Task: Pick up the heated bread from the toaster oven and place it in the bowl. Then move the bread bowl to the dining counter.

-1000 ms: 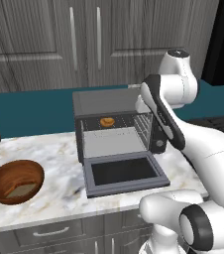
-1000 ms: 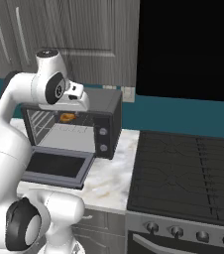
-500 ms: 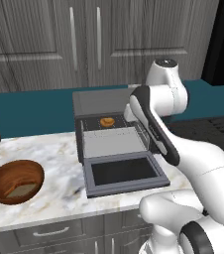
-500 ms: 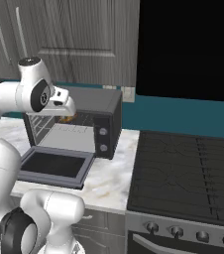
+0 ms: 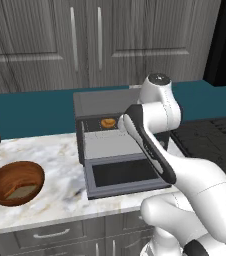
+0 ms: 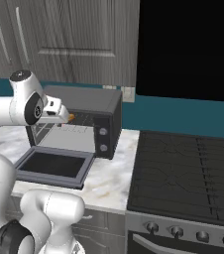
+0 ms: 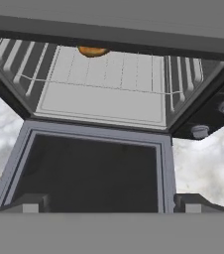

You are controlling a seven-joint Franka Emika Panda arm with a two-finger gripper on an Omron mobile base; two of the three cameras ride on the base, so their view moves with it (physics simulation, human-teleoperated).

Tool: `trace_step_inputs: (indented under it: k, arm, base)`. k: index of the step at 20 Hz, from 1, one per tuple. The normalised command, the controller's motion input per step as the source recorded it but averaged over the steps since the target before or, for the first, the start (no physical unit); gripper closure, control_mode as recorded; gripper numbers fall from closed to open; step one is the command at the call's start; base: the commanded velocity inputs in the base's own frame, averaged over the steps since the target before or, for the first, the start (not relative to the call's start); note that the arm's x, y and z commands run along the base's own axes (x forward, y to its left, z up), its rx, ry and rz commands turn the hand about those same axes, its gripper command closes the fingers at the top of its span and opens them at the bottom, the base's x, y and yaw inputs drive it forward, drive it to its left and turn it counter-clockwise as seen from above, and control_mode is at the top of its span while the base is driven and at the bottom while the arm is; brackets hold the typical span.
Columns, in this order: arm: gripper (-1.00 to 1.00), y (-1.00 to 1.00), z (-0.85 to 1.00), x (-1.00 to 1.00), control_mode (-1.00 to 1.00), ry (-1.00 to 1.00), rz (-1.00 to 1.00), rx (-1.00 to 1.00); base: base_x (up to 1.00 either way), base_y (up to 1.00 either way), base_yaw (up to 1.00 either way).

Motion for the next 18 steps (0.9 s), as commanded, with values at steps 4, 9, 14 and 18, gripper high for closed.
trace_step_inputs:
  k: [4, 9, 14, 18]
  arm:
    - [-1.0, 0.0, 0.0, 0.0, -1.0, 0.0, 0.0, 0.0]
    - [-1.0, 0.0, 0.0, 0.0, -1.0, 0.0, 0.0, 0.0]
    - [-1.0, 0.0, 0.0, 0.0, -1.0, 0.0, 0.0, 0.0]
    - [-1.0, 0.01, -0.05, 0.0, -1.0, -0.14, 0.0, -0.04]
  base:
    - [0.0, 0.0, 0.0]
    - [0.0, 0.0, 0.0]
    - [0.0, 0.0, 0.0]
    - [0.0, 0.0, 0.0]
